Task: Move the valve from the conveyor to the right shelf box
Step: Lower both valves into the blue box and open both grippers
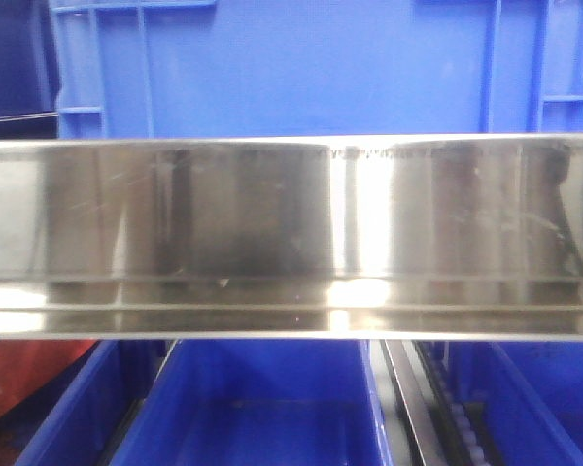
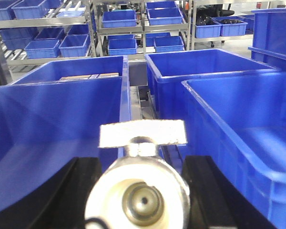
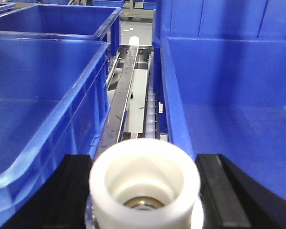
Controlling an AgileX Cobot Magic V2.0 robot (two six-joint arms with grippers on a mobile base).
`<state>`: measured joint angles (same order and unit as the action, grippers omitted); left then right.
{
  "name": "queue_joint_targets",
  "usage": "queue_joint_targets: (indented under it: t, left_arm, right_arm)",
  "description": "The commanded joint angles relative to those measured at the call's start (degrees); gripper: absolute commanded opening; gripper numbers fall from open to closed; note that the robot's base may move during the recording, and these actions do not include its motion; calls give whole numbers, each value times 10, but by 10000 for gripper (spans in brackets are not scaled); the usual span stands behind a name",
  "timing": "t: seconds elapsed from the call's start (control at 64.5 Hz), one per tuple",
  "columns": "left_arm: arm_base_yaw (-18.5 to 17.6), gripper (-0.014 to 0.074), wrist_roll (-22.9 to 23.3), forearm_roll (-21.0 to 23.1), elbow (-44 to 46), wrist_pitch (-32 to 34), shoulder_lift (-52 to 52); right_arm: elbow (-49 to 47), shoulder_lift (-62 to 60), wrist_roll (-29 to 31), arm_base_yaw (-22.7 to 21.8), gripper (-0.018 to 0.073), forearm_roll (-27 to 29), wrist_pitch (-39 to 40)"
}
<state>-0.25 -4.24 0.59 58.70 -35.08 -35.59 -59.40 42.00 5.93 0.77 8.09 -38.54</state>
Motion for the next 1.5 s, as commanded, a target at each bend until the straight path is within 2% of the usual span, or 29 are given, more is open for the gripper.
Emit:
queue_joint_targets:
  t: [0.0,1.489]
  left_arm:
    - [-2,-111,4,4,7,32,4]
    - [-2,-111,4,4,7,33,4]
  right_arm:
    - [-11,-3,2,0,-154,-2,44]
    - [-11,-3,2,0,-154,-2,44]
